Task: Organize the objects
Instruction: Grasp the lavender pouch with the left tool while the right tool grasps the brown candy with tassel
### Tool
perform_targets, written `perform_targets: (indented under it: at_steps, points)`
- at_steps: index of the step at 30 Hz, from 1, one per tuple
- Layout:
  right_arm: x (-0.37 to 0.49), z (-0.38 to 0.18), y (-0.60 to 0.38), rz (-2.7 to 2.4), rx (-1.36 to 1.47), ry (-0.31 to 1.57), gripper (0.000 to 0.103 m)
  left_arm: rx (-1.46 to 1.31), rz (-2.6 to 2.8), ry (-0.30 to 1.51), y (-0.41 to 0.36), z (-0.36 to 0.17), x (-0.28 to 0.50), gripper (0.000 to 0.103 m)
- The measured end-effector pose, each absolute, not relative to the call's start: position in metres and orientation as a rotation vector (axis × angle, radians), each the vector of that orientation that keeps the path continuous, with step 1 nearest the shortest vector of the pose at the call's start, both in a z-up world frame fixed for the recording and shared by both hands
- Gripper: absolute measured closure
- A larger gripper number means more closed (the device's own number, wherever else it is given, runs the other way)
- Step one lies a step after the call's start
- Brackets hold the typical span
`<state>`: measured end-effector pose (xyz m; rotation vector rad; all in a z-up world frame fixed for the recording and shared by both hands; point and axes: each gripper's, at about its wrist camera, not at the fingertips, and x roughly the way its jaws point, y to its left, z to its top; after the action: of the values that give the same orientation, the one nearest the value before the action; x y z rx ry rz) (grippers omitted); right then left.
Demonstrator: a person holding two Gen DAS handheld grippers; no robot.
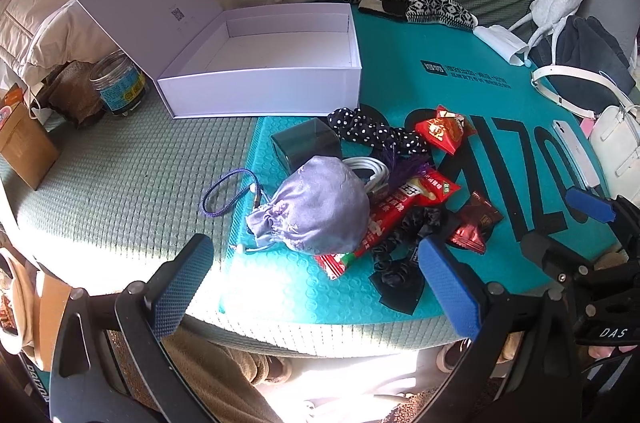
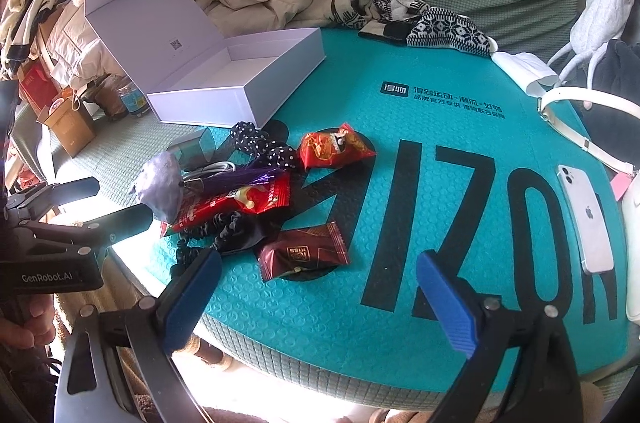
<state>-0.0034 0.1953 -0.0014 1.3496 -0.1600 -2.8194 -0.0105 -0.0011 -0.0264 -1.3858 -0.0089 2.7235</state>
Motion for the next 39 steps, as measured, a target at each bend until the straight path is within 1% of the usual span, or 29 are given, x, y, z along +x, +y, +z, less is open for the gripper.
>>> perform_targets:
  at_steps: [10, 17, 22, 25, 29, 32, 37, 39]
  points:
    - [-0.020, -0.026, 0.190, -2.777, 1.371, -0.117, 0.008, -1.400, 2.682, -0.050, -0.007, -0.044, -0.024, 0.002]
    - [-0.031, -0.043, 0.191, -2.758, 1.390, -0.088, 0.008, -1.426, 2.654, -0.075, -0.009, -0.060, -0.039, 0.008]
    - [-0.036, -0.053, 0.192, -2.746, 1.403, -0.085, 0.008, -1.455, 2.634, -0.093, -0.010, -0.072, -0.048, 0.009]
    - [-0.037, -0.053, 0.188, -2.764, 1.379, -0.045, 0.009, -1.468, 2.629, -0.103, -0.010, -0.078, -0.053, 0.009]
    - [-0.038, -0.055, 0.184, -2.788, 1.356, 0.038, 0.021, -1.452, 2.618, -0.145, -0.012, -0.083, -0.058, 0.014]
    - [-0.037, -0.053, 0.181, -2.775, 1.332, 0.053, 0.033, -1.435, 2.620, -0.155, -0.011, -0.085, -0.061, 0.017]
    - [-0.035, -0.052, 0.179, -2.776, 1.310, 0.064, 0.042, -1.419, 2.612, -0.191, -0.013, -0.087, -0.063, 0.029]
    - [-0.034, -0.051, 0.179, -2.781, 1.302, 0.064, 0.049, -1.414, 2.613, -0.195, -0.012, -0.086, -0.064, 0.034]
